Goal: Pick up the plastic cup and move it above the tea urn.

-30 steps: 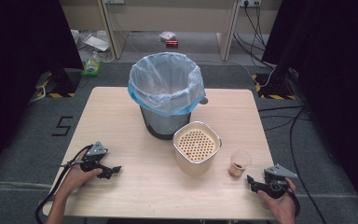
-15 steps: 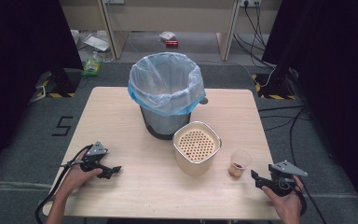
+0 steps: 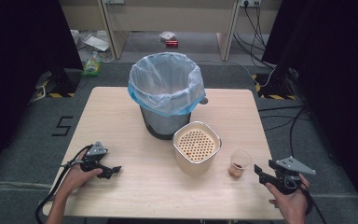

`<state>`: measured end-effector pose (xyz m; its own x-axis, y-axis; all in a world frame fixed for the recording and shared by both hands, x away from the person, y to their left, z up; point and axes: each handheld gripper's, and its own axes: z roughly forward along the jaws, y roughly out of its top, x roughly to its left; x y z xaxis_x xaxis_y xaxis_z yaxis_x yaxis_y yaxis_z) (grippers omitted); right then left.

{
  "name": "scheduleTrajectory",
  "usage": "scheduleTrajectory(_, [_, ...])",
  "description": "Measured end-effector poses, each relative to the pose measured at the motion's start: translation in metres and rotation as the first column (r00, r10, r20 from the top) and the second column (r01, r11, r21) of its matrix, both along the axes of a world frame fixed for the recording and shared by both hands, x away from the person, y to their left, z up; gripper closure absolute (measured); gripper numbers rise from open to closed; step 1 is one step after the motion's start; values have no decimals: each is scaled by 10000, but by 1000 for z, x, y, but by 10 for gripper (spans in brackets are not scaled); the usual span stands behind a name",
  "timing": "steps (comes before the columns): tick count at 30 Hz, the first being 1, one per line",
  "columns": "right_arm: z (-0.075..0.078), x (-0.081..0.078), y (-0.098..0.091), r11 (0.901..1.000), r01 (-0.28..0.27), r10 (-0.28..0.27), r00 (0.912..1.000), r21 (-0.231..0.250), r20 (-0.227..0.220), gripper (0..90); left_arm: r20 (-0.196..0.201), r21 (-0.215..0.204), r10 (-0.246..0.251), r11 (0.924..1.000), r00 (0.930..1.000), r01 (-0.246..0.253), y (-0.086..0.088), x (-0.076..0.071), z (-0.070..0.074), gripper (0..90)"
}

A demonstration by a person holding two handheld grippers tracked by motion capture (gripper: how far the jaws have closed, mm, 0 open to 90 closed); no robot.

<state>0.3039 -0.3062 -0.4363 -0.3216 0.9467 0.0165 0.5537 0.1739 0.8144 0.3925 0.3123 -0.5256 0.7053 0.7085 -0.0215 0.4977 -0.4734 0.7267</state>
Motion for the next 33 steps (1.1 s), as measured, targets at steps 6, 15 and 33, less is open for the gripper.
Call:
scheduleTrajectory(6, [11, 2, 7, 9997, -216, 214, 9996, 112, 176, 410, -1, -4, 1, 10000, 10000, -1, 0, 0, 0, 0])
scheduleTrajectory(15, [19, 17, 22, 9977, -680, 680, 9976, 8, 105, 445, 1, -1, 2, 10000, 10000, -2, 0, 0, 0, 0])
scheduleTrajectory(33, [-1, 56, 34, 9901, -1208, 1119, 9869, -722, -1162, 647, 0, -1, -2, 10000, 10000, 2, 0, 0, 0, 0])
